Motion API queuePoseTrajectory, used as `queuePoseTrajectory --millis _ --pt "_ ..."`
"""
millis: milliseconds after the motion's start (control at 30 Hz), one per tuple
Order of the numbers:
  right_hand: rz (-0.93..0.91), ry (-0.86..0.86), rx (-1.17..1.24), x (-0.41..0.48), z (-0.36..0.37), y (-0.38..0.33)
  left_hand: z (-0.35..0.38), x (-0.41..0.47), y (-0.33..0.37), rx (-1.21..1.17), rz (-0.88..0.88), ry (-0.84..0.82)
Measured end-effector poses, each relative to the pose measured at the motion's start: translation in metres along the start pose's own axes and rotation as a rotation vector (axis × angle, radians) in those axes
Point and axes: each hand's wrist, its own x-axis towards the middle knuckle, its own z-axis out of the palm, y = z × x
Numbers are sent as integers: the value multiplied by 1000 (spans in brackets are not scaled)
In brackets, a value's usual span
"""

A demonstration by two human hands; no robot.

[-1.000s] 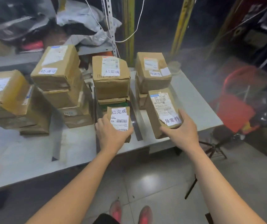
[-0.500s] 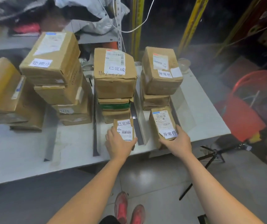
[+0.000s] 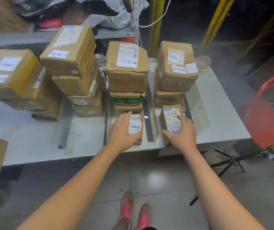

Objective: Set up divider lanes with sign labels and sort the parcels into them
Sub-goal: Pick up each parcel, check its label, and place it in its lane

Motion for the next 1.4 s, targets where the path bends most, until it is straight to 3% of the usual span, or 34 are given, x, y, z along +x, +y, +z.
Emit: queuePoseTrajectory --millis 100,300,567,933,1100,1400 --pt "-176 -34 34 -13 -1 -47 -56 -20 -8 52 54 59" --pt "-519 -142 1 -50 33 -155 -151 -65 -70 364 -10 278" --pt "-717 -161 -298 -102 124 -292 -271 -115 -220 513 -165 310" --pt "-720 -216 -426 -192 255 -452 -423 -166 -440 514 -362 308" --pt "-718 -275 -353 -199 324 -497 -446 -158 -510 435 -455 317" --pt "-612 -460 -171 -208 442 -548 -452 -154 -602 239 -674 194"
